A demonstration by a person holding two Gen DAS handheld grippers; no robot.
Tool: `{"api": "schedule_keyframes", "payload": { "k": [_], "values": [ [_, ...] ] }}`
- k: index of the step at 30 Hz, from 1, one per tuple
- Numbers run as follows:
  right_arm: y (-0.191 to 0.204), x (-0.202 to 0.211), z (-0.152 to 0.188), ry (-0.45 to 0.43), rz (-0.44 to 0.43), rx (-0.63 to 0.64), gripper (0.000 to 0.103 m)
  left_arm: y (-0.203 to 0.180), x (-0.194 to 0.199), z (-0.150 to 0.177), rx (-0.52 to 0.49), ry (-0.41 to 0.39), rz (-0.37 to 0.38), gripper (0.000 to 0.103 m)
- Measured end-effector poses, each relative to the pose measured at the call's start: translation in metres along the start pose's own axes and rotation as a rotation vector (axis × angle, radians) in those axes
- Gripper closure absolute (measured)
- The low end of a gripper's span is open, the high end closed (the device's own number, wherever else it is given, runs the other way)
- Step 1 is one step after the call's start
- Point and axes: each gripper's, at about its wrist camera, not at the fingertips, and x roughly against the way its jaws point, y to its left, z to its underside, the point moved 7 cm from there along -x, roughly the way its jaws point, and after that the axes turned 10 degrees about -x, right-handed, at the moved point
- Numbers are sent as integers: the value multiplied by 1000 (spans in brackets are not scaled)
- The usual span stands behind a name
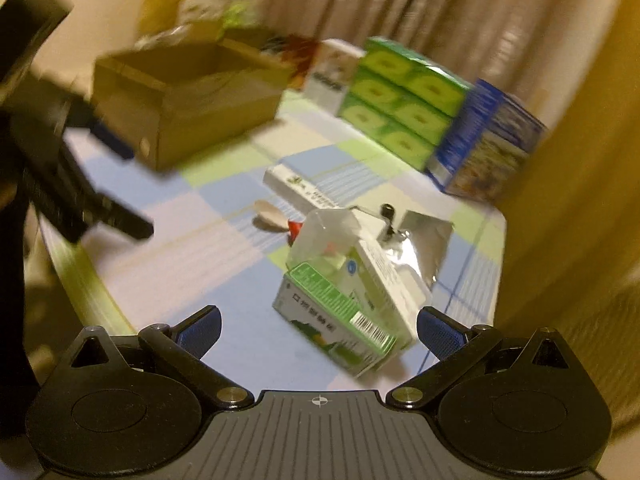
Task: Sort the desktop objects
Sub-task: 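Grasp the green-and-white medicine box upright with the right tool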
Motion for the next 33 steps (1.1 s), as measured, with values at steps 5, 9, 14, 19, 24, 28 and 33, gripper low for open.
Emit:
{"api": "schedule_keyframes", "payload": {
  "k": [5,9,14,19,24,28,33],
  "values": [
    [-6,-35,-1,59,-114,143,2,3,-26,-10,-94,17,6,1],
    [-8,-64,2,116,-174,275,18,7,-50,-14,-128,25,14,1],
    [-18,-100,11,181,-202,348,30,13,-80,-14,-153,46,28,1],
    [-30,-127,18,245,-231,359,40,13,-101,-14,-166,50,62,2],
    [-36,-137,25,303,-232,352,44,12,-117,-19,-191,25,64,2],
    [-40,-139,26,346,-232,311,64,14,-126,-21,-198,21,66,2],
    [-41,-139,23,376,-211,169,75,16,-134,-23,-204,15,64,2]
  ]
}}
